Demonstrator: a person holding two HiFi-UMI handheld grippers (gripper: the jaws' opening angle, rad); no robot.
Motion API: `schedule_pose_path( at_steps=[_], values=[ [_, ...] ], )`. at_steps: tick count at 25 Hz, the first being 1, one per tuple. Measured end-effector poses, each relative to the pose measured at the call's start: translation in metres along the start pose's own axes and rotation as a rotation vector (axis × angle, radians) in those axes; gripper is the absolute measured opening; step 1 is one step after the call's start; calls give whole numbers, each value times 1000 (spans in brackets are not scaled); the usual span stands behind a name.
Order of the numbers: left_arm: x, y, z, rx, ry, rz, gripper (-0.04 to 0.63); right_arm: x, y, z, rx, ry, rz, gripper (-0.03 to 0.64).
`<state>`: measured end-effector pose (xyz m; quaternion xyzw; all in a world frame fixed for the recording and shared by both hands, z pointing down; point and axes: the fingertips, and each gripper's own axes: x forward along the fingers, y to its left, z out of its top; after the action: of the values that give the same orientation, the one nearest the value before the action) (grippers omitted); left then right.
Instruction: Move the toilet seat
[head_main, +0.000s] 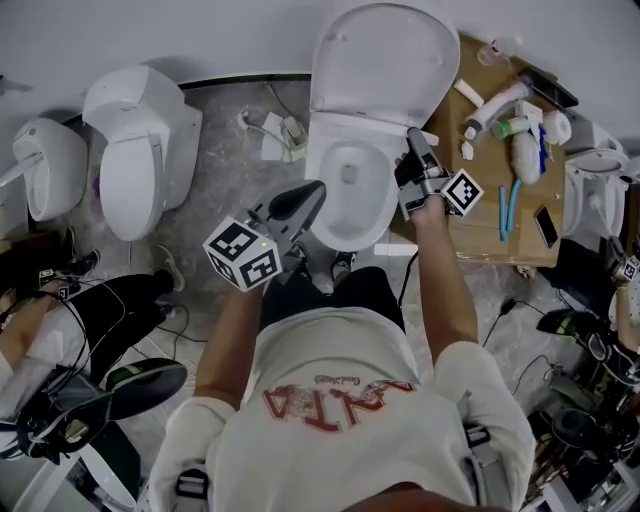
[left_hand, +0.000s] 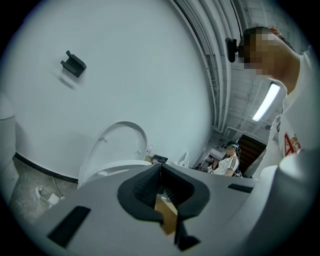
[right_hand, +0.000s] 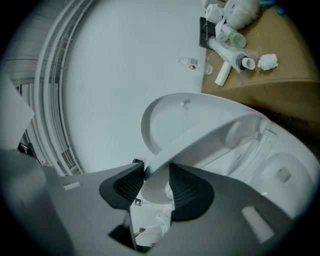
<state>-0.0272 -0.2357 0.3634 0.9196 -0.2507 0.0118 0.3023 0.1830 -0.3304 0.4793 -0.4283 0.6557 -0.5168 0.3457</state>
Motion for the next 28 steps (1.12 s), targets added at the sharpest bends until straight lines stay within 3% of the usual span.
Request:
schedule_pose_path(
  at_steps=[8,28],
  values=[
    [17,7,2,-11,2,12,11,25,1,20,55,-7,4,156],
    [42,24,23,1,-15,41,11,83,0,68,81,-39,3,160]
  ],
)
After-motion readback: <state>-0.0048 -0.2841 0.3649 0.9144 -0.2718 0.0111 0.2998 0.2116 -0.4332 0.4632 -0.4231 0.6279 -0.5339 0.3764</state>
